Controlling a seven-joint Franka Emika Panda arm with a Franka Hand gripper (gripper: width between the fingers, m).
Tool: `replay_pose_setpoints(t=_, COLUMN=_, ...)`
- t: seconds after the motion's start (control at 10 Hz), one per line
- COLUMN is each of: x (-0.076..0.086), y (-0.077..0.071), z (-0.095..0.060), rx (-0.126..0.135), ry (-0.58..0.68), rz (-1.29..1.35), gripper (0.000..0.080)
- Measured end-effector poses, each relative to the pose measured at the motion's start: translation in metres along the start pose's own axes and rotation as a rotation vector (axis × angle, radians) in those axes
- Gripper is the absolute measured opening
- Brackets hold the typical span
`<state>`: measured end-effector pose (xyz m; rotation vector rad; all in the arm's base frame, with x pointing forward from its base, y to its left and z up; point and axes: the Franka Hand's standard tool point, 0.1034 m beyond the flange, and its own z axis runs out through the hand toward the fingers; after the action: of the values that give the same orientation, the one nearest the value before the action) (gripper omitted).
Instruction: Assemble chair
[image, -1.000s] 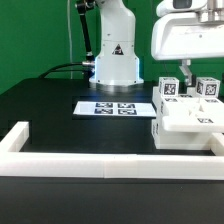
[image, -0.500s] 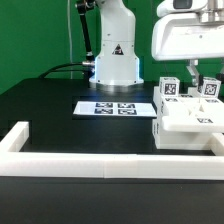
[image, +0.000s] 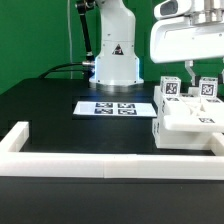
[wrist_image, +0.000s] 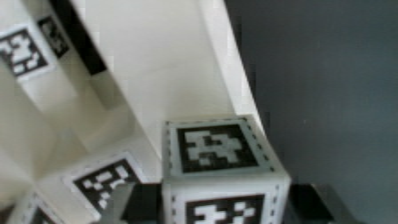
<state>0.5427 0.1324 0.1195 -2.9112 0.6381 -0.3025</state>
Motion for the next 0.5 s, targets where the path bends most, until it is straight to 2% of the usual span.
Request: replay_pose_setpoints(t=0.5, x=0.0026, y=0.0029, z=0.0001, rx=0.024, ry=0.013, rz=0.509, gripper=0.0285)
